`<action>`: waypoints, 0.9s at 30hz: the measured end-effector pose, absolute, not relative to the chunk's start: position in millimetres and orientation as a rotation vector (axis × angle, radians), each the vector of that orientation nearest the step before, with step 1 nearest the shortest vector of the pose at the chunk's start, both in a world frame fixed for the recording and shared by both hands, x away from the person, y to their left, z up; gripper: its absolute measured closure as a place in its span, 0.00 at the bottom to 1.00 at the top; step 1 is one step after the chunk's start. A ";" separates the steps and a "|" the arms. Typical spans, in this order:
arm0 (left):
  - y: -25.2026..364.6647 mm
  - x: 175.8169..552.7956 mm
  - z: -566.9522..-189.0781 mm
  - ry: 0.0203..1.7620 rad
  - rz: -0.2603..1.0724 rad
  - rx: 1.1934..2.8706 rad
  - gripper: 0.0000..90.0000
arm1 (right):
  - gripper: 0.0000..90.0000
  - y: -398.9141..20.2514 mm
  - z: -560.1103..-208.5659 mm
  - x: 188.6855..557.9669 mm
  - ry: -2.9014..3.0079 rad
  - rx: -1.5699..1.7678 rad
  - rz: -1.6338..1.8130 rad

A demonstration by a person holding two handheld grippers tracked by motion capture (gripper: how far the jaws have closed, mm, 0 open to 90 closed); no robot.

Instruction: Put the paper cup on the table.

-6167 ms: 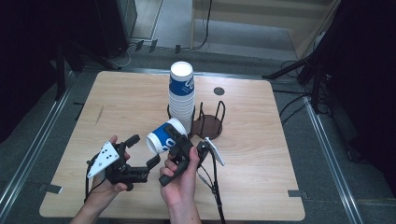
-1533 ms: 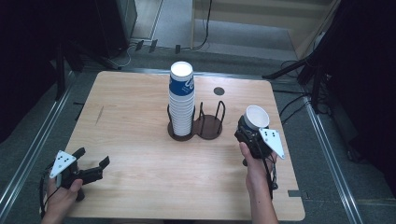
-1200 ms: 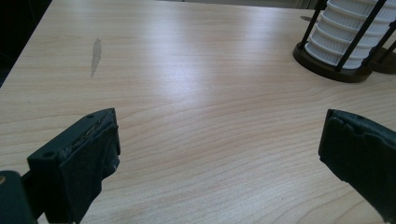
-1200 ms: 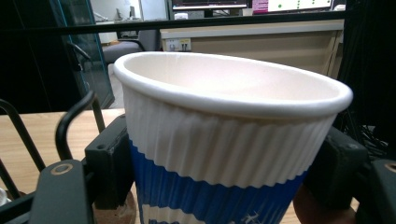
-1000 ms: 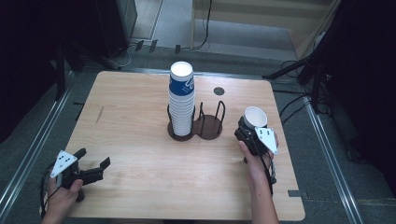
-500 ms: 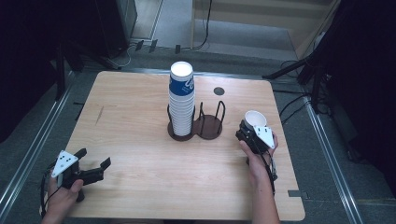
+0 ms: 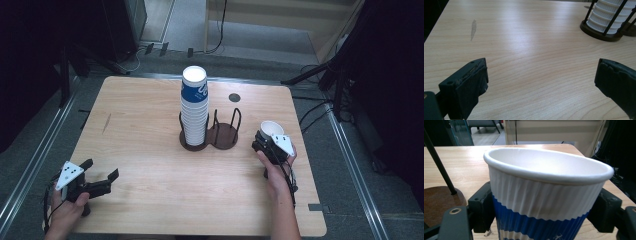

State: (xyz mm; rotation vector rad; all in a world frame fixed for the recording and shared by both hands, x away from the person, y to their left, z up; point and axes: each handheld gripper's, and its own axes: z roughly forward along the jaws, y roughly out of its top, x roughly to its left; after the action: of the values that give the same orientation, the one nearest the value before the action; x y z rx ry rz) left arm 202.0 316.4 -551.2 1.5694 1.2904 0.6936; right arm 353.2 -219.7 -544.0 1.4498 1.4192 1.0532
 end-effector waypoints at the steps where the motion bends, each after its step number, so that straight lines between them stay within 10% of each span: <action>1: 316.3 202.0 -551.2 1.290 0.694 1.568 0.00 | 0.23 -219.7 -544.0 353.3 1.425 1.442 1.048; 27: 316.6 202.2 -551.1 1.292 0.695 1.571 0.00 | 0.00 -223.6 -528.2 340.0 1.533 1.413 1.118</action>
State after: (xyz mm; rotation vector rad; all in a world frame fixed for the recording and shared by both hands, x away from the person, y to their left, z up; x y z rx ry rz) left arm 202.2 316.6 -551.1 1.5709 1.2919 0.6953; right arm 340.0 -223.6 -528.2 1.4131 1.5335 1.1176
